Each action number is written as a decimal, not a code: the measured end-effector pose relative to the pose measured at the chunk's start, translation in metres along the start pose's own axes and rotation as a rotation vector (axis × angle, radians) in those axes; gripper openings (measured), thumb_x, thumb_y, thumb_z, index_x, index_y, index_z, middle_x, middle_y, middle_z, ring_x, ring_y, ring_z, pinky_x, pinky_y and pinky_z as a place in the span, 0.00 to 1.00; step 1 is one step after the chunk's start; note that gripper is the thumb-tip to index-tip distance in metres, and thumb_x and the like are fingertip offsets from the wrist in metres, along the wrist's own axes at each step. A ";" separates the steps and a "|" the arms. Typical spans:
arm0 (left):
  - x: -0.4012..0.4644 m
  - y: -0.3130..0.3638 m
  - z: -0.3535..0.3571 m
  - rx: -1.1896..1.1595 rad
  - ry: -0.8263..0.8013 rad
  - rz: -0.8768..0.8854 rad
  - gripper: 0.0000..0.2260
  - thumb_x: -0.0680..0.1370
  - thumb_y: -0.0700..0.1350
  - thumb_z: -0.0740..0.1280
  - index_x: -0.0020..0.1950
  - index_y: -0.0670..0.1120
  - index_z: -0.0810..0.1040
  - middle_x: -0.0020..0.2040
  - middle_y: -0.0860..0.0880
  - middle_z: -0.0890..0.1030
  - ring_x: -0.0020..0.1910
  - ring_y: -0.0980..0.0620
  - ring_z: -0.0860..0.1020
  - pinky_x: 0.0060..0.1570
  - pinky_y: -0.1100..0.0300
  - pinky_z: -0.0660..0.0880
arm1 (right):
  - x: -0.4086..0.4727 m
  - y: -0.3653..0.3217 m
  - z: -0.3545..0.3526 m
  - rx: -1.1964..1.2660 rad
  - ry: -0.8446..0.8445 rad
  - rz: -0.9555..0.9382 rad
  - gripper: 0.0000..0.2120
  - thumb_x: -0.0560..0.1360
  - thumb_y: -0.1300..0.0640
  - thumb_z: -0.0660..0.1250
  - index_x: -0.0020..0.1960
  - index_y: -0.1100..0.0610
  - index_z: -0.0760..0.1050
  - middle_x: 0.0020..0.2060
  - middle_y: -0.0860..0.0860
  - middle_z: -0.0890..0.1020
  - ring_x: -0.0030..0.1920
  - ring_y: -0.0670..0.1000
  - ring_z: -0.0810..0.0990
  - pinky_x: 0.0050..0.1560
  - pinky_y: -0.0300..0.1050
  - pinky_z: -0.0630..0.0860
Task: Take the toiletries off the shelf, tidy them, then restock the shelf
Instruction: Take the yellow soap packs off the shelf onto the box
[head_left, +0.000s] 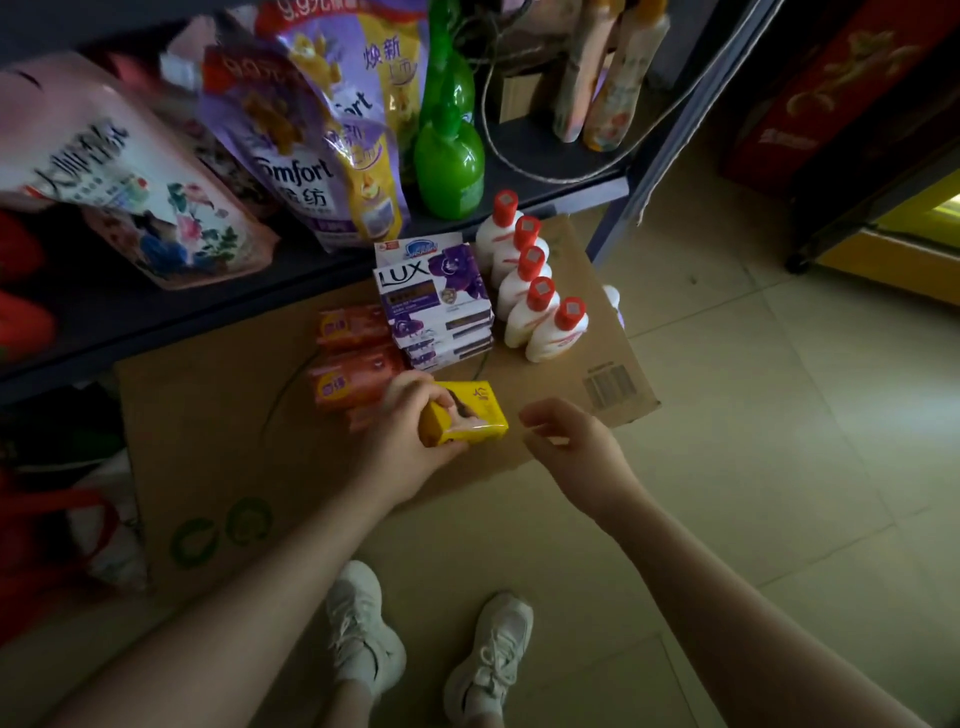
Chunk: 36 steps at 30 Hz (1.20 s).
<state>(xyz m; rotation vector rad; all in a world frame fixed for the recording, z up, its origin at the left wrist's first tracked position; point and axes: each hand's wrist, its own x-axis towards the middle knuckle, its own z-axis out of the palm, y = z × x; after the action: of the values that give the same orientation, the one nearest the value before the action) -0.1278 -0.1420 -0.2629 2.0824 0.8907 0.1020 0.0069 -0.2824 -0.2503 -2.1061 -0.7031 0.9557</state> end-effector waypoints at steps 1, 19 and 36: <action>0.004 -0.001 0.005 0.041 0.010 0.015 0.18 0.63 0.37 0.78 0.48 0.43 0.75 0.61 0.45 0.69 0.59 0.52 0.68 0.54 0.68 0.60 | 0.002 0.002 -0.002 -0.001 0.007 -0.008 0.11 0.72 0.63 0.66 0.47 0.48 0.75 0.44 0.44 0.79 0.43 0.42 0.76 0.39 0.23 0.68; 0.025 -0.006 0.013 0.550 -0.058 0.200 0.09 0.76 0.47 0.65 0.55 0.47 0.75 0.68 0.48 0.70 0.67 0.48 0.66 0.60 0.55 0.66 | 0.011 -0.025 -0.016 -0.020 -0.023 -0.081 0.06 0.75 0.62 0.64 0.49 0.55 0.78 0.43 0.46 0.81 0.44 0.45 0.78 0.46 0.36 0.73; -0.004 0.053 -0.348 0.726 0.432 0.400 0.18 0.70 0.40 0.73 0.58 0.38 0.77 0.59 0.40 0.77 0.59 0.40 0.75 0.58 0.48 0.72 | 0.002 -0.306 0.020 0.109 -0.022 -0.397 0.13 0.75 0.66 0.63 0.41 0.48 0.75 0.37 0.49 0.81 0.40 0.50 0.78 0.44 0.49 0.74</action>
<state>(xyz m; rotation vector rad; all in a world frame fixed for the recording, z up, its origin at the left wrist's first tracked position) -0.2296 0.0701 -0.0007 2.9788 0.8142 0.5220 -0.0628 -0.0894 -0.0225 -1.7734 -1.0104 0.7769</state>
